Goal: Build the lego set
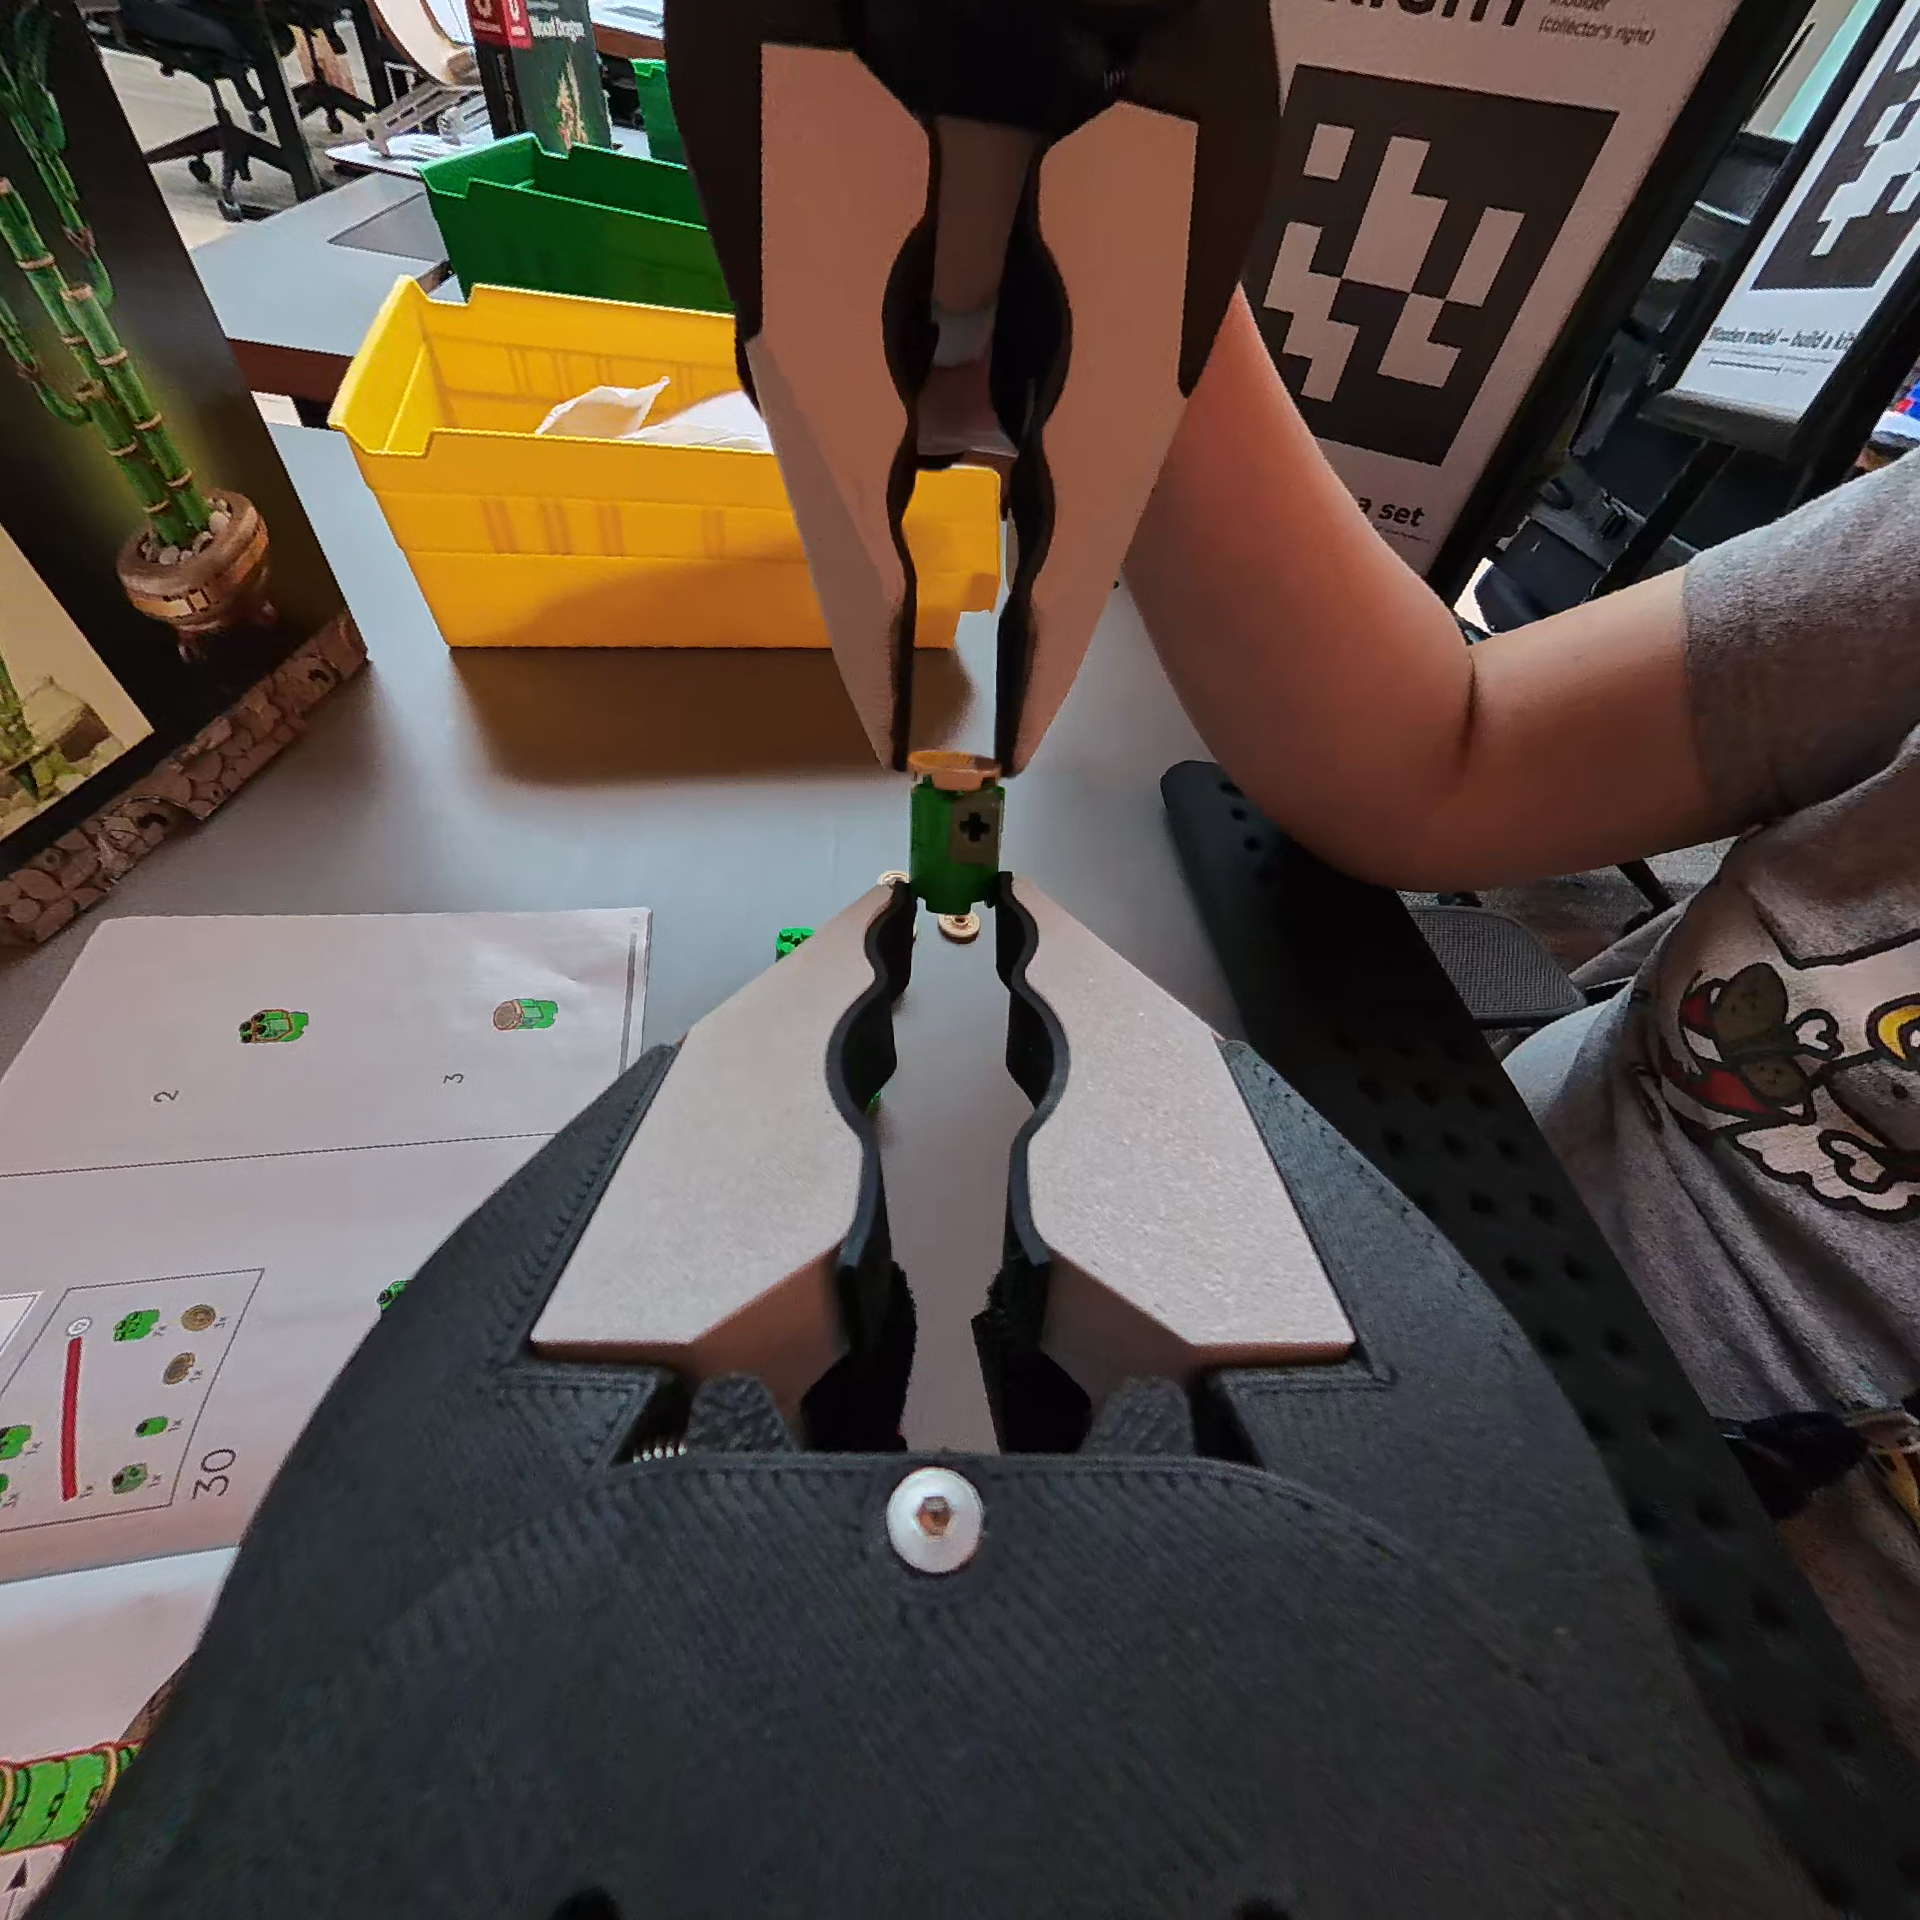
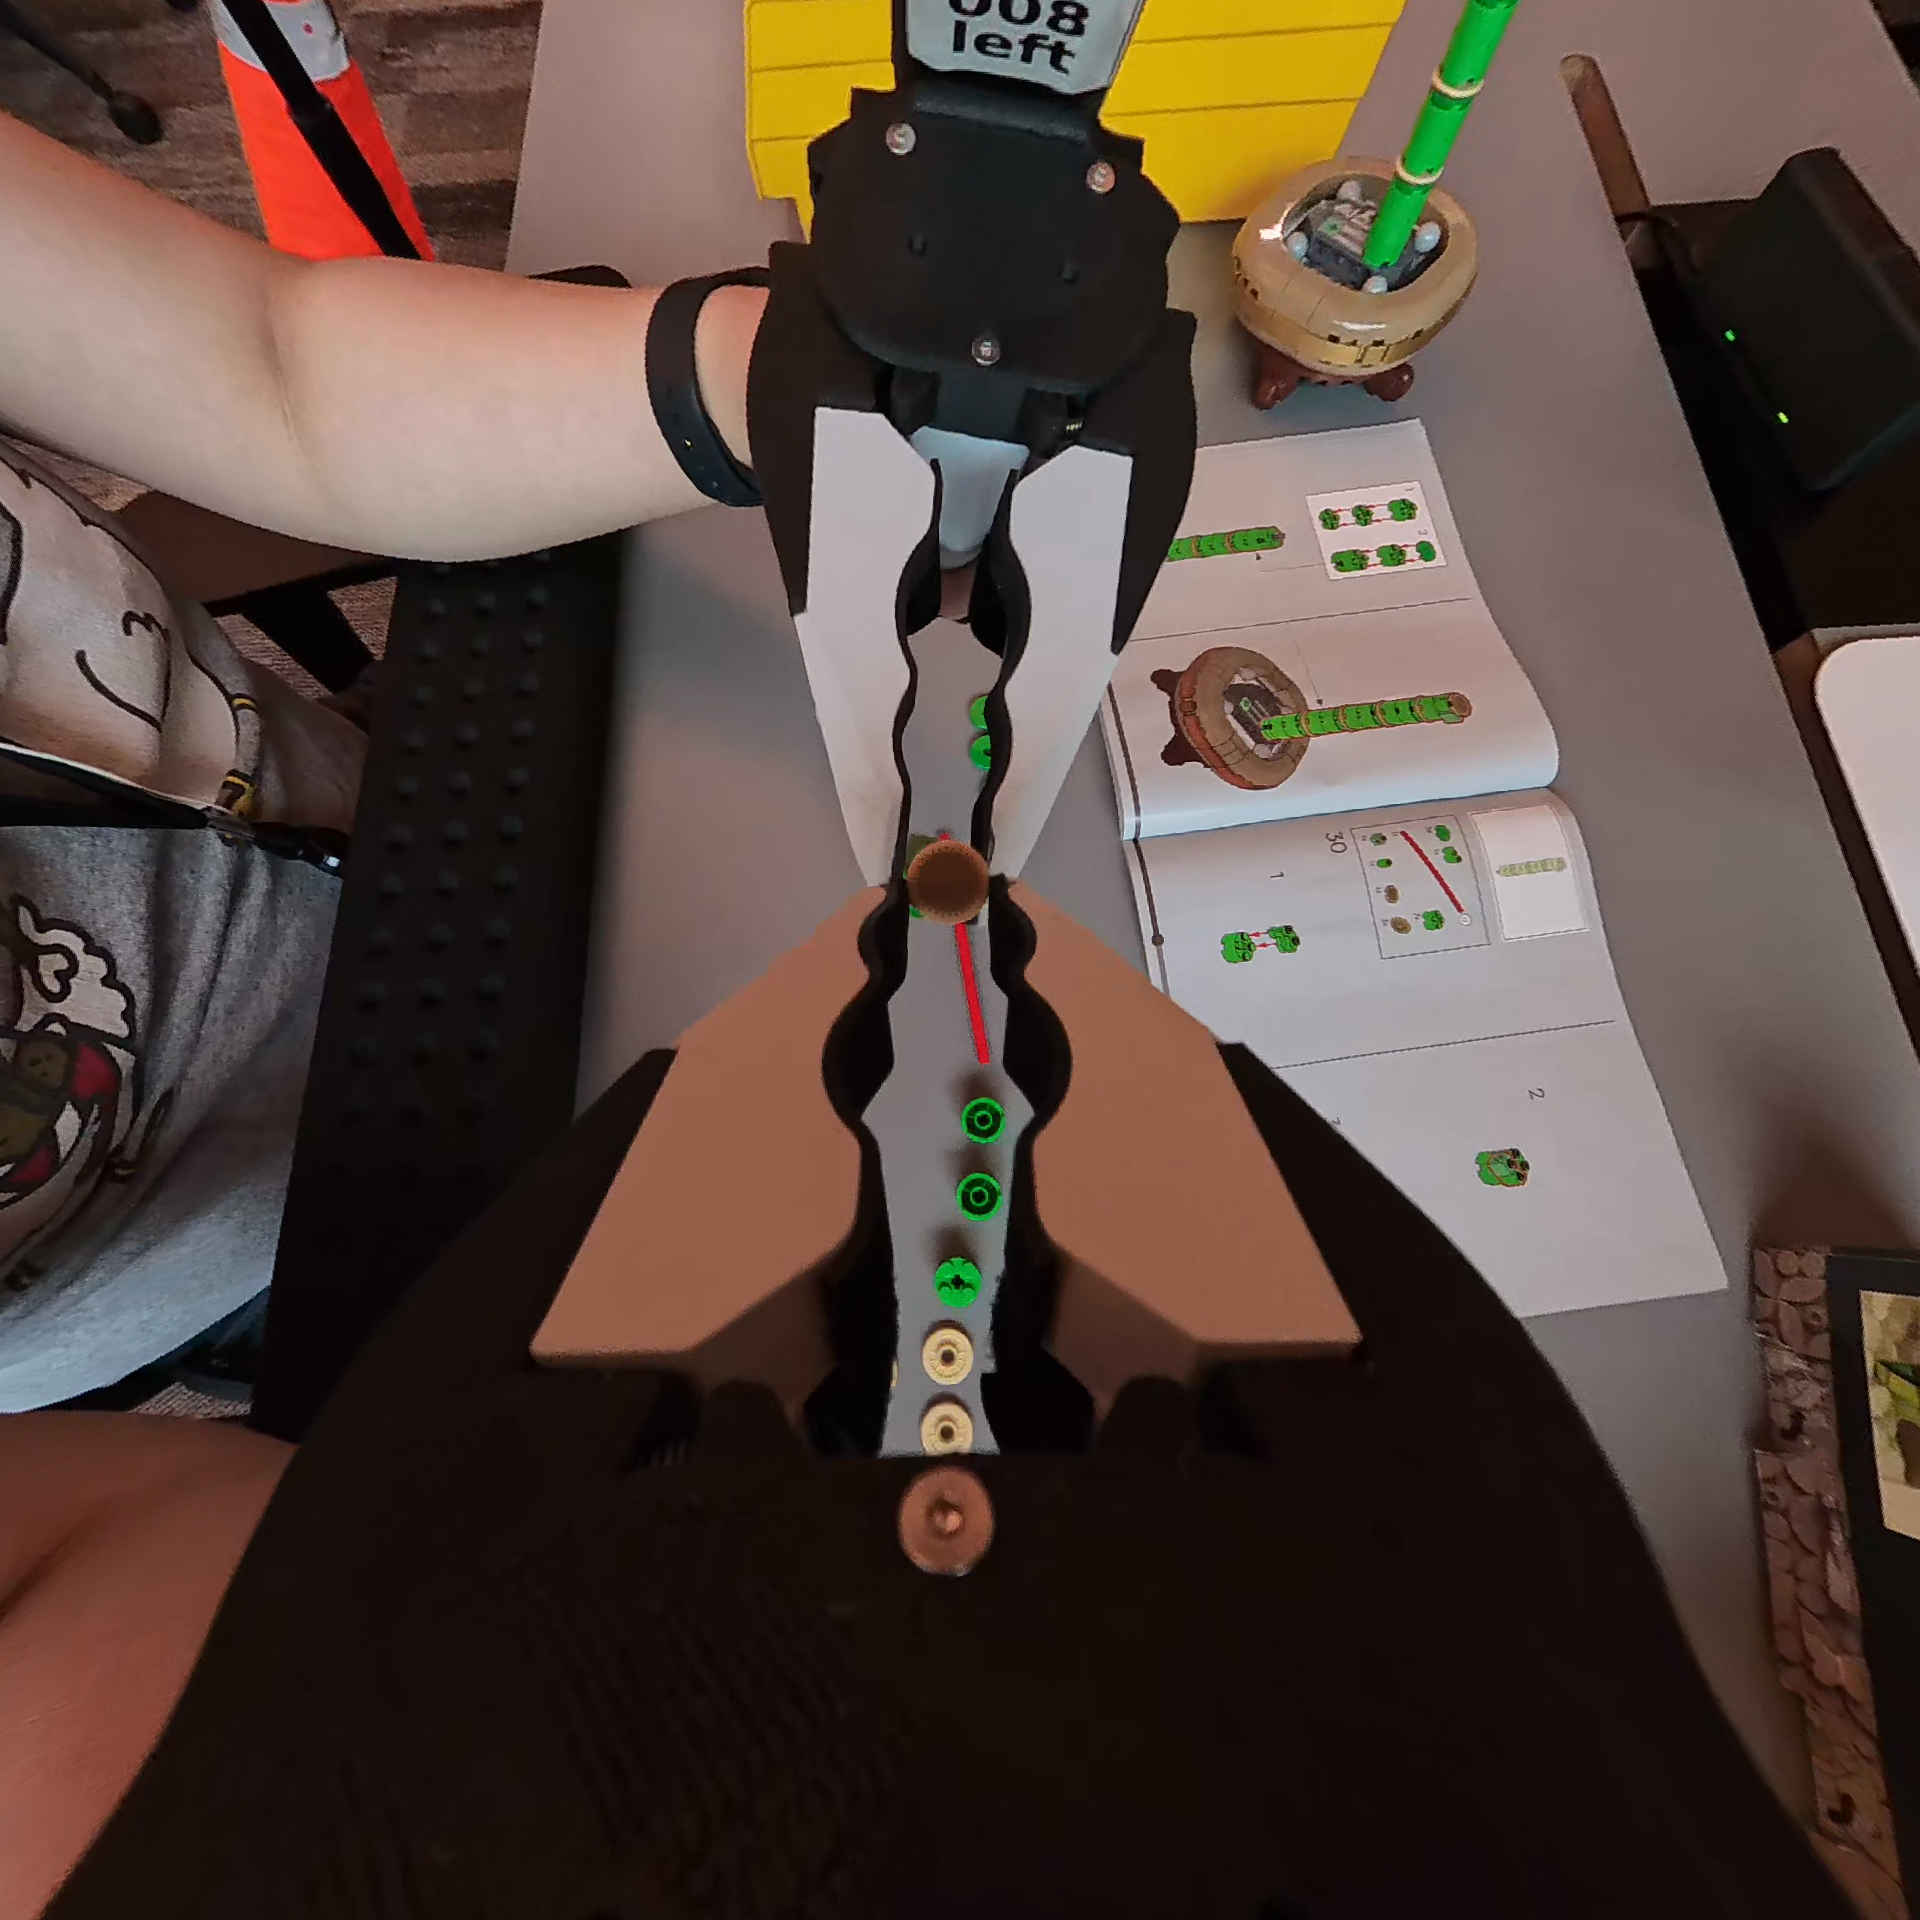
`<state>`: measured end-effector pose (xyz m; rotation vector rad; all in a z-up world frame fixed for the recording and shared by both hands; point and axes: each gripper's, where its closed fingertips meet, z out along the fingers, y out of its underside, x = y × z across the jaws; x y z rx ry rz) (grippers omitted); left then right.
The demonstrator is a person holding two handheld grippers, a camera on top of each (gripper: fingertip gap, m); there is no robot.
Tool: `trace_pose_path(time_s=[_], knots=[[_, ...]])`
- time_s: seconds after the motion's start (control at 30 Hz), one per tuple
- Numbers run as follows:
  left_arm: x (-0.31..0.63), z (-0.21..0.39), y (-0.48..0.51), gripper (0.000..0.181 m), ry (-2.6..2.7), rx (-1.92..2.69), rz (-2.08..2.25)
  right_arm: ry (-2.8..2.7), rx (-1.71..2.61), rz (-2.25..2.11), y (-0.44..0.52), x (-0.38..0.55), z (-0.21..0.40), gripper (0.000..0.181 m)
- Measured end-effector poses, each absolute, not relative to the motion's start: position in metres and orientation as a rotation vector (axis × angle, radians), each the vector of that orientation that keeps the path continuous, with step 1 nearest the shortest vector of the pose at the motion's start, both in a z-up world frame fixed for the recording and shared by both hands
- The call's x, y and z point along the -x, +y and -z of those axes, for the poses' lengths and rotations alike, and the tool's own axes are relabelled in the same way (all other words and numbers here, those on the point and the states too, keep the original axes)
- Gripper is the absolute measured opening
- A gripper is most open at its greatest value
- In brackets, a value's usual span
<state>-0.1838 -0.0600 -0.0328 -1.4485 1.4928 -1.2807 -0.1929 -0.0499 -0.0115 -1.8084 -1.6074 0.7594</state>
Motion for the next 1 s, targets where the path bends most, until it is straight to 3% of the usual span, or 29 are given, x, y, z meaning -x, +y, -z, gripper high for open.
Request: trace_pose_path(time_s=[1.0], knots=[[0.185, 0.0383, -0.0533, 0.014, 1.491, 1.499, 1.217, -1.592, 1.856, -0.73, -0.0449, 0.1936, 0.0168, 0.014]])
